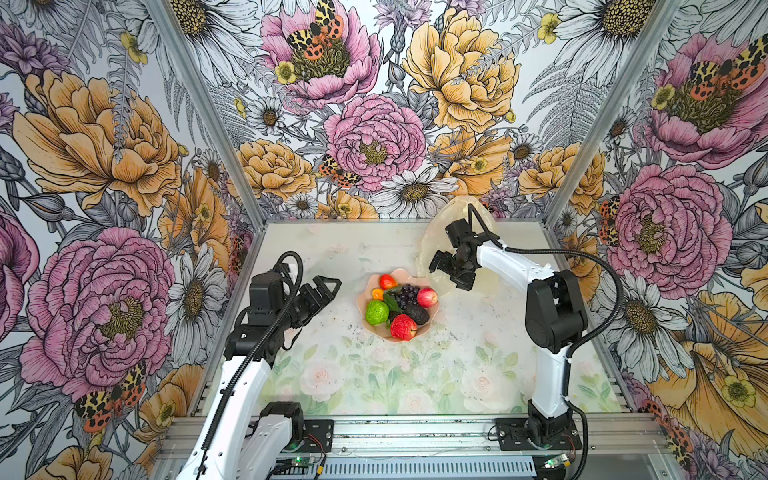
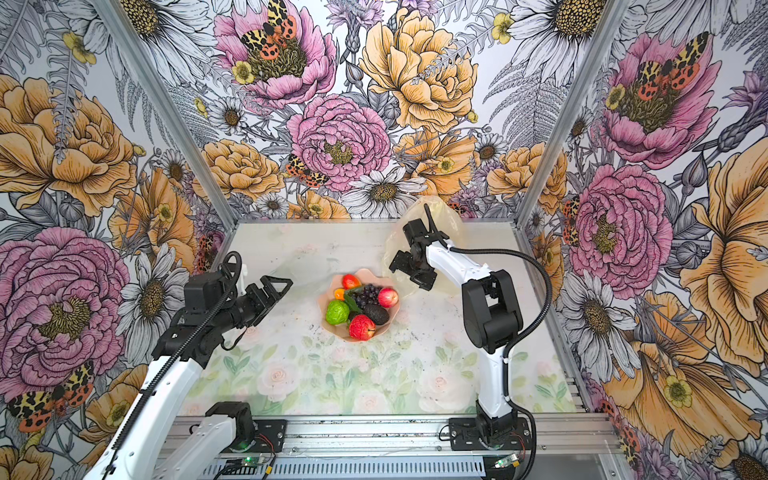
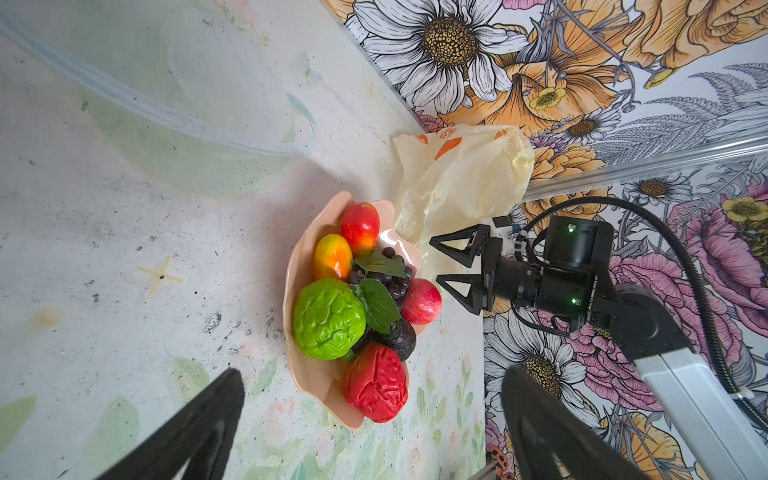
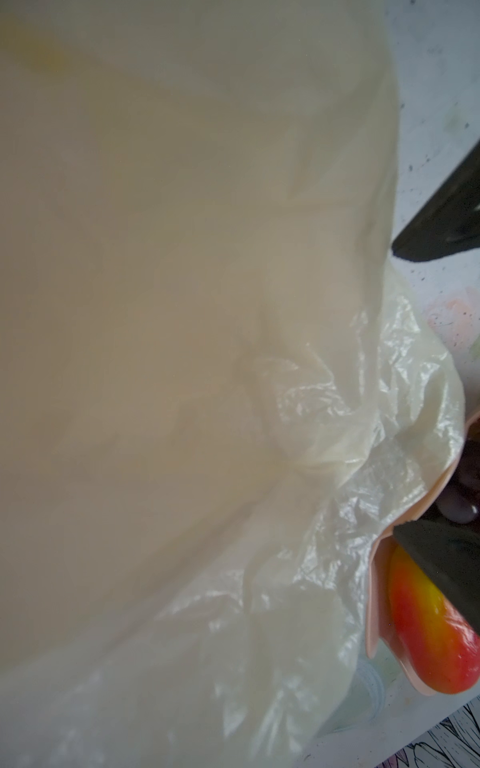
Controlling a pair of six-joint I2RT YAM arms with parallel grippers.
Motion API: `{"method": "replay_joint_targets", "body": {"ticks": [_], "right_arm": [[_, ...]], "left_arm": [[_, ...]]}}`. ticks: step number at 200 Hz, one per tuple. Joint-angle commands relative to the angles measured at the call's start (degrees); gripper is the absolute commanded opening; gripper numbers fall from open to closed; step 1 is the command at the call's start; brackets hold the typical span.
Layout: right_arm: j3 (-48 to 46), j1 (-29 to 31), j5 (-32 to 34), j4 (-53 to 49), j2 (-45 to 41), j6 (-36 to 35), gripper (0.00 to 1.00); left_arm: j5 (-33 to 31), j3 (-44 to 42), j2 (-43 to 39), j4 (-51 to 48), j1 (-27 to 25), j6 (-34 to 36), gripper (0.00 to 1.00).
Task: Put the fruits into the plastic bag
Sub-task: 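Move the right gripper toward the plastic bag while the left gripper draws back, then grasp the top of the yellowish plastic bag with the right gripper and lift it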
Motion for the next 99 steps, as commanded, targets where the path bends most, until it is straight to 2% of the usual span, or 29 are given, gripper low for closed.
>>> {"method": "replay_joint_targets", "body": {"ticks": [1,31,55,86,94,99], "right_arm": [[-0.59,-0.40,1.54,3.90,1.95,2.00,0.98],[-1.60,-0.46,1.45,5.77,3.04,3.40,0.92],[-1.47,-0.80,1.98,7.30,3.43,3.88,0.83],[-1.72,-2.28,1.09,9.68,3.81,4.33,0.59],[-2.19,-2.72,0.72,10.94,3.47,4.48,0.51],[-2.32,-3.04,0.55,11.62,3.24,4.55,0.42]], "left_arm": [[0.96,-0.69,0.21,-0.30,0.14,1.17,0.98],[0.29,-0.98,1.20,-0.29,-0.48,1.74,0.99],[0.57,-1.31,1.45,-0.35,-0.84,1.59,0.98],[0.84,-1.67,1.02,-0.29,-0.41,0.99,0.98],[0.98,-1.76,0.76,-0.30,-0.18,0.80,0.98],[0.88,-1.75,0.61,-0.30,-0.08,0.70,0.98]]}}
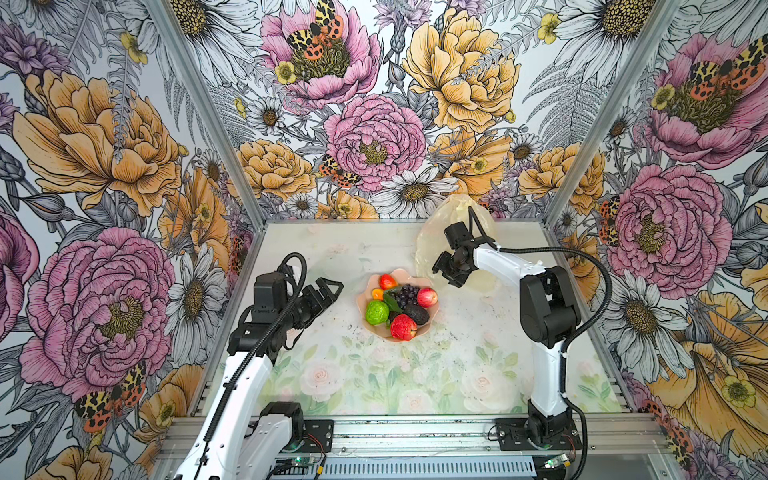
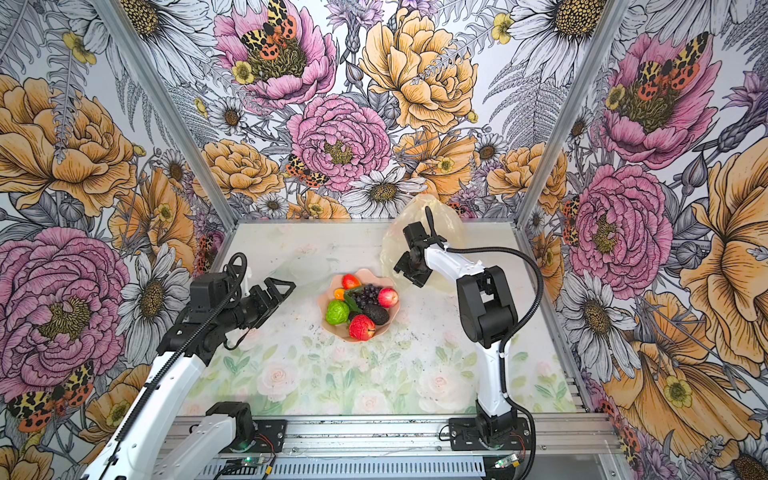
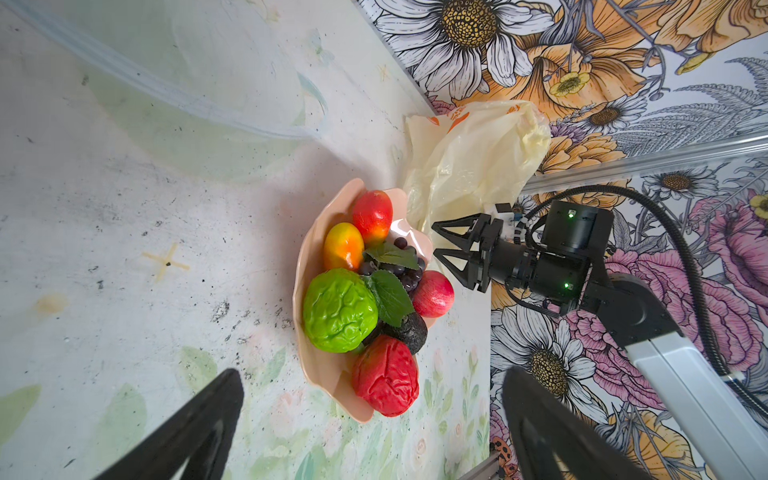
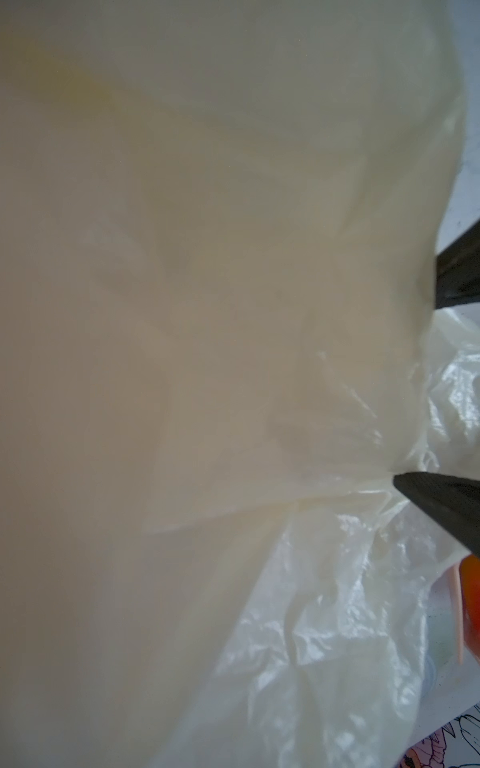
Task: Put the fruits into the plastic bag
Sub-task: 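Grasp the top of the yellowish plastic bag with the right gripper and lift it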
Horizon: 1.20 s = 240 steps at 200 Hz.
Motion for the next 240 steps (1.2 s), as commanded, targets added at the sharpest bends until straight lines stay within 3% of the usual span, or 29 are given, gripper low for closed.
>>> {"method": "replay_joint_targets", "body": {"ticks": [1,26,73,138,169,209,240], "right_arm": [[-1.10,-1.62,0.14,4.53,0.17,0.88,0.40],[-1.24,-3.38,-0.66,7.22,-1.30,0.94,0.00],[-0.76,-6.70,-6.26,13.11,-6.54,2.60,0.00],[2.38,-9.21,-16.14,13.06,-15.34,7.98,0.00],[7.68,-9.95,-22.89,13.20,-16.96,9.31,0.00],[20.40,-10.72,-26.23,13.93,-15.64,9.41,0.00],[31.28,-10.72,-29.61,15.35,-12.62,10.94,0.00]], "left_arm": [[0.92,-0.90,-1.03,-0.06,0.51,0.30,0.98],[1.12,-0.65,-1.22,-0.01,1.24,0.32,0.98],[1.03,0.05,-1.34,0.17,2.49,0.21,0.98],[2.54,-0.12,-0.07,5.94,2.89,-3.08,0.98],[1.18,1.57,3.92,10.86,-2.25,-5.53,0.99],[-0.01,7.39,14.58,18.86,-10.33,-10.06,0.99],[1.99,13.49,23.35,22.88,-12.24,-13.20,0.99]]}}
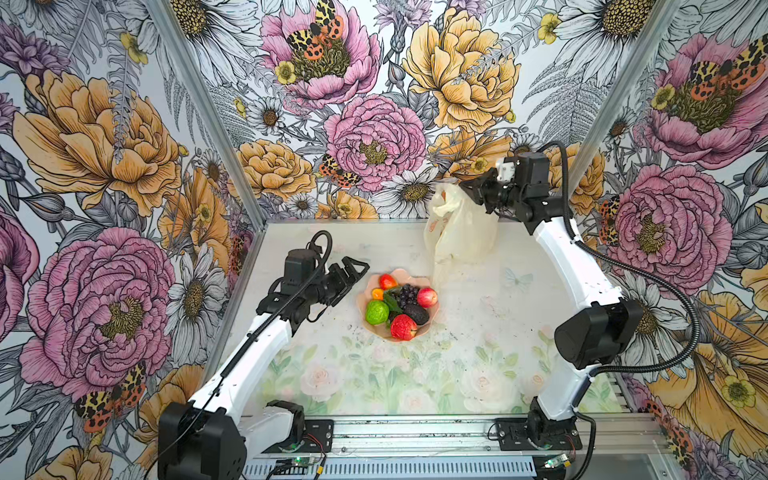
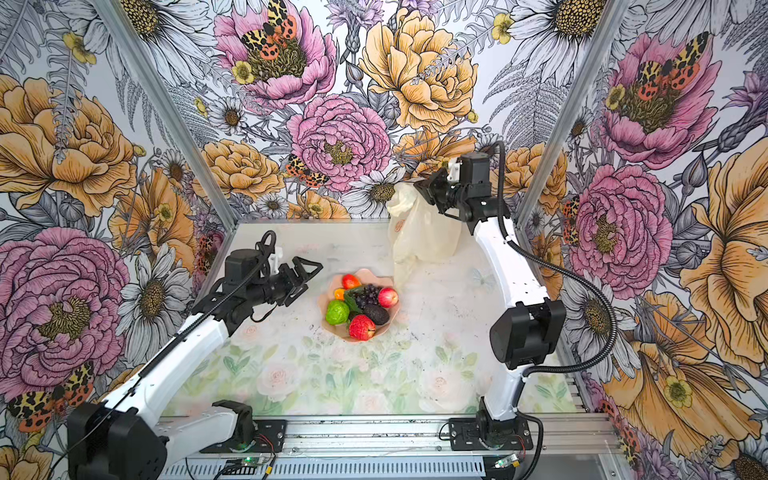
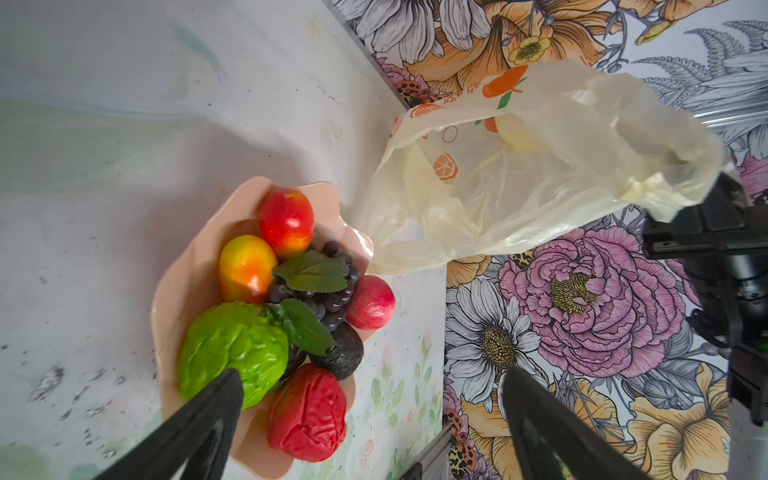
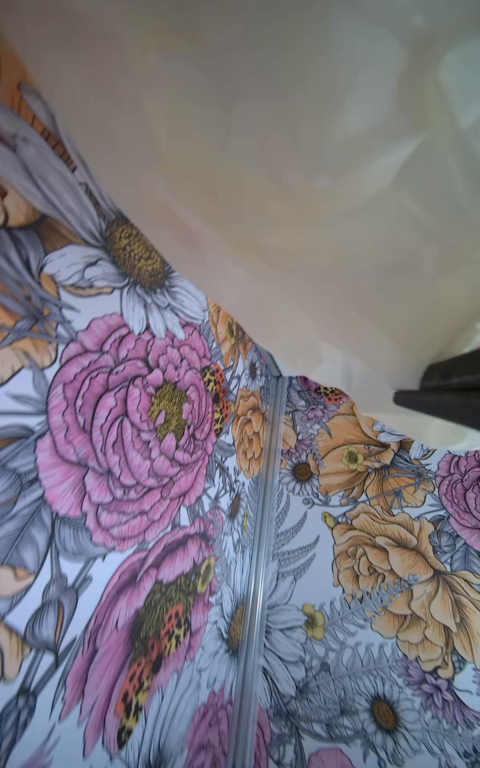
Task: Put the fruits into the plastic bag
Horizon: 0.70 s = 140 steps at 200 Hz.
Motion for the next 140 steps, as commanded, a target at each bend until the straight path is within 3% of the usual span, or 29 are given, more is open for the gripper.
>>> {"method": "replay_joint_targets", "body": {"ticks": [1,36,58,109,140], "right_arm": [[7.62,-0.25,-4.68,2.89,2.16,1.57,0.00],[17.62,0.07,-6.84,4.09,4.15,4.66,0.00],[21.60,0.31,-7.56,5.09,4.89,6.64,0.00],[21.66,1.35,-7.39,5.47,4.23,6.69,0.00],[20.24,2.10,-6.63,5.51,3.79,5.46,0.00]], "left_arm": [[0.96,4.32,4.29,7.47,-0.88,-3.69,0.99],[4.80,6.05,9.15,18.85,-1.56,-14.39,0.99],[4.90,7.97,10.01,19.79,-2.85,-16.86,0.99],[5.97,4.69,9.89,27.33,-6.82,-30.96,0.99],[4.35,-1.34,9.17,36.21,-8.93,-44.12,0.98]]}}
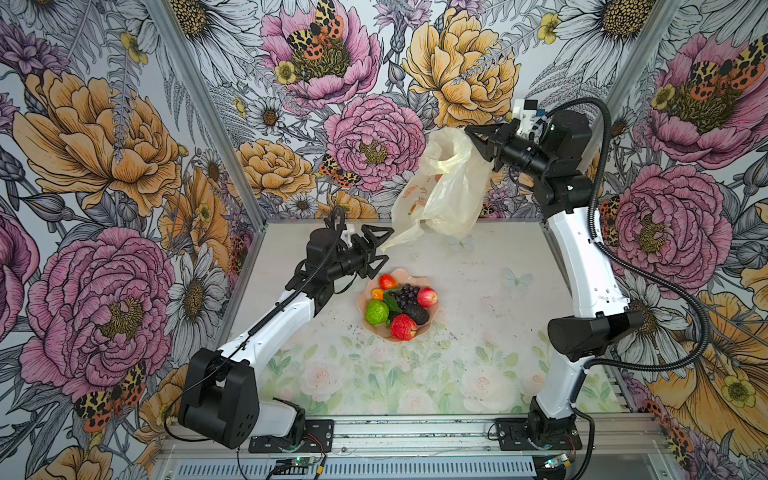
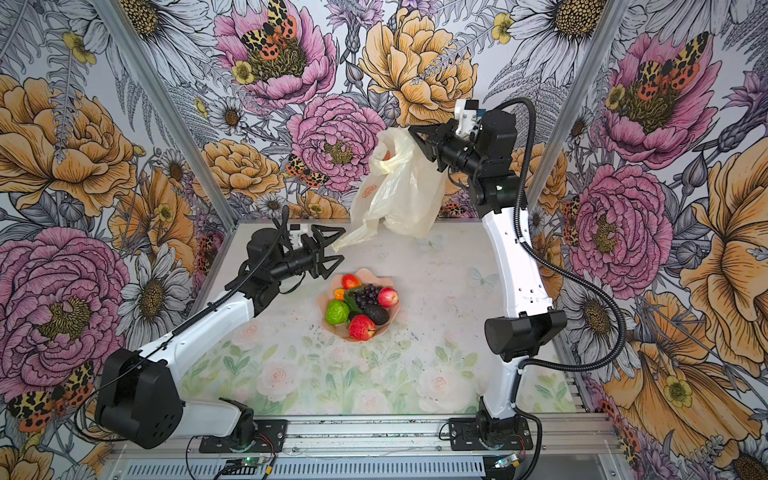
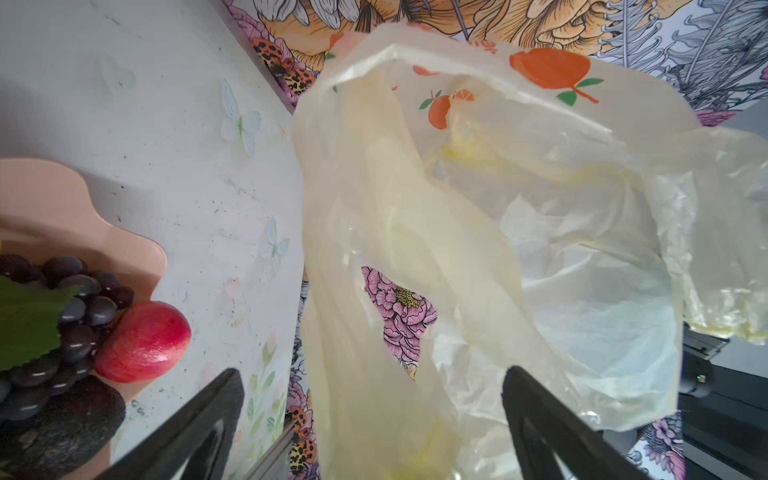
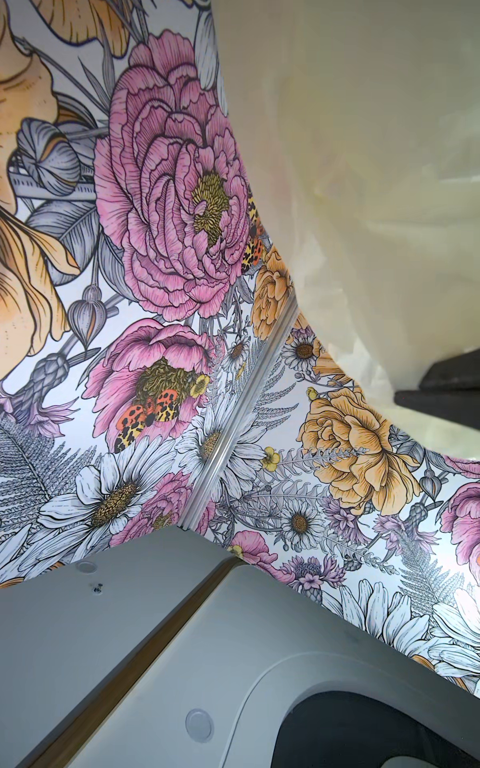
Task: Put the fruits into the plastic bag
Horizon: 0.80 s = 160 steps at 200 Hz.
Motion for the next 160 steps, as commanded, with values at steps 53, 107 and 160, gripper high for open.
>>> {"method": "replay_joint_targets", "body": {"ticks": [53,107,160], "right_arm": [[-3.60,2.89,0.00,2.08,-1.16,-1.37,0.00],[-13.04,3.59,0.82,6.04,-5.92,-1.04,0.00],[-28.70,1.72,1.24,12.71,-14.96,0.57,0.00]], "left_arm": [[-4.57,-4.39,2.96,20.23,-2.03,-21.88,0.95],[-5.25,-1.83,7.59,24.99,-3.34,-26.07,0.70],[-5.41,-1.06,7.15,20.87,-1.39,-22.90,0.26]]}}
